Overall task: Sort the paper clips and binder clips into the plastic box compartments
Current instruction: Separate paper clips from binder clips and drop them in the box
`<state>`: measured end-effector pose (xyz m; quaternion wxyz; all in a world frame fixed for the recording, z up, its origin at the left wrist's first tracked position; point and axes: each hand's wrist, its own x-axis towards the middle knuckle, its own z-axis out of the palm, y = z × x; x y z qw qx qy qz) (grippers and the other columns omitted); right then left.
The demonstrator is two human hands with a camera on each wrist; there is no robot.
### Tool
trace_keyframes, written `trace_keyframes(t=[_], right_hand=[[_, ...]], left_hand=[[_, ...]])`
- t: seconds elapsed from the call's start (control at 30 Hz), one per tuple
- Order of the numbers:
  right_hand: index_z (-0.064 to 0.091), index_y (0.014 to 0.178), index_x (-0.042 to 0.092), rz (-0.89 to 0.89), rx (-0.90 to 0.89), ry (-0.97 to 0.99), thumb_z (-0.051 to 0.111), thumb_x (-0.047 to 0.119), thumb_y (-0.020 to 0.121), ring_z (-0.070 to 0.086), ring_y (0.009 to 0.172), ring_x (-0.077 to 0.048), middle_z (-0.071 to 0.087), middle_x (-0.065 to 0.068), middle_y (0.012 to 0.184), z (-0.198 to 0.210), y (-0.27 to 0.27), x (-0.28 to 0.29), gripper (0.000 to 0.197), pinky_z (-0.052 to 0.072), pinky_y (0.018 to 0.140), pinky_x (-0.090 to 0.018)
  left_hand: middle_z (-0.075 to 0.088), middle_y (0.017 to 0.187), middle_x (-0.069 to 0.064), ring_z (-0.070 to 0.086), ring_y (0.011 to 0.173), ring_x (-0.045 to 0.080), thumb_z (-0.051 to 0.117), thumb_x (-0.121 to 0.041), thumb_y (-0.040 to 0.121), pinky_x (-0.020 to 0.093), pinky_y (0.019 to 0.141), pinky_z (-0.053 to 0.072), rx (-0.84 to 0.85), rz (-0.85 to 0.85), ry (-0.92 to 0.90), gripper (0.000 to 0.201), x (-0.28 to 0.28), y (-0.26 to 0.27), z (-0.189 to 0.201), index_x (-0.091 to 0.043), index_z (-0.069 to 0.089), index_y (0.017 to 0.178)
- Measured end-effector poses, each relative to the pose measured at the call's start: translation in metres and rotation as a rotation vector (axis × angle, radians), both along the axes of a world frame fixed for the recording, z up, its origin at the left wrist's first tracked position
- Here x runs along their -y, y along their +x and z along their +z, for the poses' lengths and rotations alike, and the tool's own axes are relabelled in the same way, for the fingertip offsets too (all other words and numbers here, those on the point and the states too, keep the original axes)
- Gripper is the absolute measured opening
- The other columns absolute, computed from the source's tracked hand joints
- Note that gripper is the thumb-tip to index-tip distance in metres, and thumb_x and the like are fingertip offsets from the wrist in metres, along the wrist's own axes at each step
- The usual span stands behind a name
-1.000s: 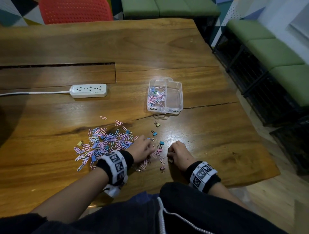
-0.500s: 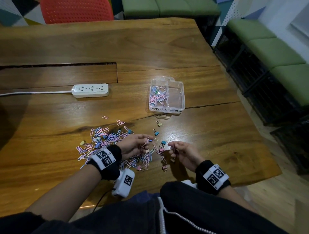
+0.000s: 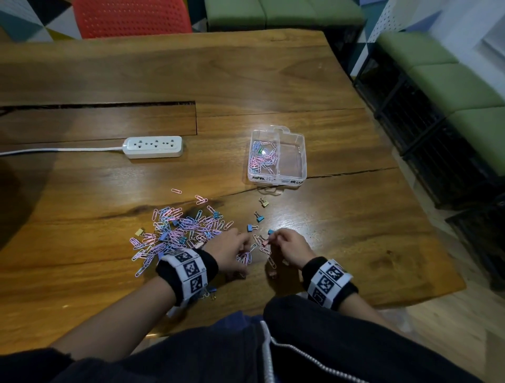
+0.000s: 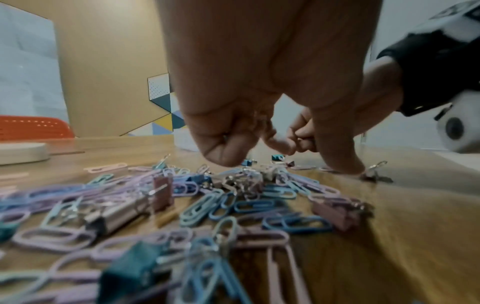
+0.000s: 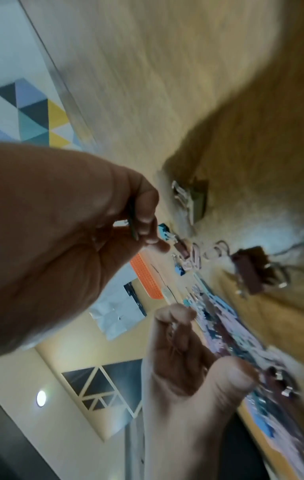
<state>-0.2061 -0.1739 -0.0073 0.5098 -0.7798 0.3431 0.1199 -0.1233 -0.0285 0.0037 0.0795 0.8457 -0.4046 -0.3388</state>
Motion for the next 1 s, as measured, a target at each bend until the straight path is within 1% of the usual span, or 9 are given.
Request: trace_keyframes(t=[0.1, 0.17, 0.23, 0.43, 0.6, 0.7, 0.83, 0.9, 1.0], right_hand=[[0.056, 0.105, 0.006, 0.178, -0.018, -0.08, 0.042, 0.015, 0.094, 0.051, 0.092, -0.014, 0.057, -0.007, 0.111, -0.003, -0.011, -0.002, 0.019, 0.036, 0.063, -0.015], [0.055, 0.106, 0.013, 0.317, -0.052, -0.227, 0.059, 0.027, 0.085, 0.047, 0.093, -0.013, 0.053, -0.003, 0.108, -0.007, -0.016, -0.003, 0.026, 0.038, 0.073, -0.018], [0.054, 0.109, 0.017, 0.365, -0.069, -0.311, 0.068, 0.029, 0.077, 0.042, 0.095, -0.011, 0.046, 0.002, 0.102, -0.008, -0.017, -0.005, 0.037, 0.037, 0.083, -0.022], [0.058, 0.108, 0.014, 0.433, 0.008, -0.466, 0.063, 0.021, 0.082, 0.042, 0.104, -0.017, 0.044, 0.0, 0.098, -0.01, -0.015, -0.01, 0.028, 0.031, 0.082, -0.022], [0.059, 0.101, 0.01, 0.485, -0.003, -0.489, 0.057, 0.022, 0.086, 0.042, 0.106, -0.019, 0.044, 0.0, 0.098, -0.011, -0.012, -0.01, 0.02, 0.03, 0.083, -0.022], [0.057, 0.103, 0.009, 0.539, -0.035, -0.503, 0.052, 0.021, 0.089, 0.04, 0.108, -0.02, 0.047, -0.006, 0.111, -0.01, -0.012, -0.011, 0.019, 0.036, 0.09, -0.028], [0.051, 0.106, 0.008, 0.573, -0.08, -0.487, 0.051, 0.017, 0.089, 0.038, 0.111, -0.02, 0.043, -0.007, 0.117, -0.009, -0.009, -0.012, 0.019, 0.038, 0.093, -0.029], [0.05, 0.093, 0.013, 0.49, -0.064, -0.412, 0.053, 0.014, 0.088, 0.041, 0.111, -0.019, 0.043, -0.004, 0.111, -0.008, -0.007, -0.011, 0.006, 0.04, 0.093, -0.03], [0.044, 0.073, 0.019, 0.229, 0.019, -0.183, 0.051, 0.01, 0.088, 0.052, 0.096, -0.017, 0.052, -0.002, 0.098, -0.005, -0.004, -0.007, 0.019, 0.044, 0.078, -0.021]], left_hand=[[0.044, 0.125, 0.003, 0.043, 0.114, 0.019, 0.074, -0.039, 0.07, 0.029, 0.092, 0.041, 0.092, -0.049, 0.044, 0.075, -0.001, -0.001, -0.005, -0.022, 0.038, 0.133], [0.043, 0.126, 0.005, 0.042, 0.116, 0.021, 0.072, -0.04, 0.071, 0.032, 0.095, 0.041, 0.125, -0.08, 0.064, 0.08, 0.0, -0.002, -0.006, -0.027, 0.031, 0.139], [0.045, 0.121, 0.004, 0.043, 0.112, 0.019, 0.067, -0.043, 0.076, 0.03, 0.091, 0.041, 0.156, -0.106, 0.047, 0.069, 0.0, -0.002, -0.007, -0.029, 0.037, 0.136], [0.05, 0.114, 0.003, 0.046, 0.106, 0.017, 0.051, -0.04, 0.088, 0.027, 0.086, 0.04, 0.233, -0.135, -0.045, 0.032, 0.007, -0.005, -0.006, -0.019, 0.057, 0.112], [0.048, 0.123, 0.006, 0.048, 0.111, 0.02, 0.04, -0.038, 0.094, 0.03, 0.091, 0.044, 0.329, -0.23, -0.011, 0.038, 0.011, -0.005, -0.014, -0.013, 0.049, 0.122], [0.048, 0.122, 0.007, 0.047, 0.11, 0.02, 0.034, -0.038, 0.096, 0.029, 0.09, 0.043, 0.301, -0.227, -0.01, 0.041, 0.01, -0.003, -0.016, -0.01, 0.046, 0.123], [0.044, 0.103, 0.003, 0.045, 0.09, 0.013, 0.035, -0.033, 0.097, 0.025, 0.084, 0.041, -0.004, 0.117, -0.188, 0.031, 0.007, 0.012, -0.009, -0.009, 0.051, 0.108], [0.043, 0.094, -0.001, 0.043, 0.077, 0.008, 0.034, -0.031, 0.098, 0.02, 0.071, 0.042, -0.31, 0.334, -0.272, 0.024, 0.004, 0.021, -0.004, -0.012, 0.048, 0.101], [0.043, 0.078, -0.002, 0.039, 0.062, 0.008, 0.035, -0.026, 0.098, 0.017, 0.054, 0.039, -0.817, 0.624, -0.403, 0.02, -0.002, 0.031, 0.003, -0.014, 0.047, 0.086]])
